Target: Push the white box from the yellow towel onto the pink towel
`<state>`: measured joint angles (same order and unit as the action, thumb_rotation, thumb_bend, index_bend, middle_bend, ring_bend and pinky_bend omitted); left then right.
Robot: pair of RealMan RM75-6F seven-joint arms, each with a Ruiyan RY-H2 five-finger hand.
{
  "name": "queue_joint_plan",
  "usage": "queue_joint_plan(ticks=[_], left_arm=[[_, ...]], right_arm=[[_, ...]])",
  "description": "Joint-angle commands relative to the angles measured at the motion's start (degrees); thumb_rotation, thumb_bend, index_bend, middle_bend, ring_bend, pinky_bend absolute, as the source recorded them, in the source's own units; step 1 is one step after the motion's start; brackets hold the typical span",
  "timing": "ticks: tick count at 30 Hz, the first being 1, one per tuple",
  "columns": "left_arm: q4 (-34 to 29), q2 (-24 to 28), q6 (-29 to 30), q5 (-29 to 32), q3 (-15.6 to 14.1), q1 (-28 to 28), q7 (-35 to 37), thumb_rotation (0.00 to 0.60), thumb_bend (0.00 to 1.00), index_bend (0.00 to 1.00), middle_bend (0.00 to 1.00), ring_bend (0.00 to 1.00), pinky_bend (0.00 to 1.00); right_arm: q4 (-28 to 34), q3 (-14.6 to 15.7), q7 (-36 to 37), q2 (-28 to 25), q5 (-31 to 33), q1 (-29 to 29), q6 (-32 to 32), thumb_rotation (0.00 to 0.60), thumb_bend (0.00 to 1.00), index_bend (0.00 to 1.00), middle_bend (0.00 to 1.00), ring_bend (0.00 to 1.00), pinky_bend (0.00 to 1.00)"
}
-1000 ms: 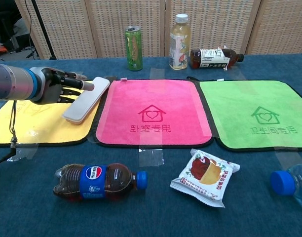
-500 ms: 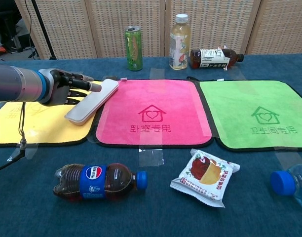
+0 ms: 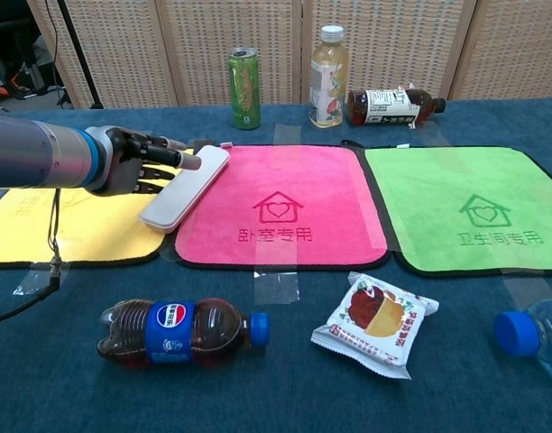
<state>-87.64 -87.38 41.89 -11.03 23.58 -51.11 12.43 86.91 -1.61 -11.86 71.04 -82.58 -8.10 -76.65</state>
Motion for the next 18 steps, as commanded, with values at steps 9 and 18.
queue_joint_plan(ticks=[9, 18], left_arm=[[-0.58, -0.17, 0.21, 0.13, 0.34, 0.0, -0.71, 0.6, 0.39, 0.02, 0.0, 0.0, 0.02], [-0.52, -0.65, 0.32, 0.26, 0.49, -0.07, -1.03, 0.6, 0.39, 0.02, 0.0, 0.0, 0.02]], right_arm=[[0.27, -0.55, 0.06, 0.09, -0.42, 0.38, -1.82, 0.6, 0.0, 0.14, 0.0, 0.0, 0.0], [1.3, -2.27, 2.12, -0.88, -1.43, 1.79, -7.09, 0.6, 0.0, 0.14, 0.0, 0.0, 0.0]])
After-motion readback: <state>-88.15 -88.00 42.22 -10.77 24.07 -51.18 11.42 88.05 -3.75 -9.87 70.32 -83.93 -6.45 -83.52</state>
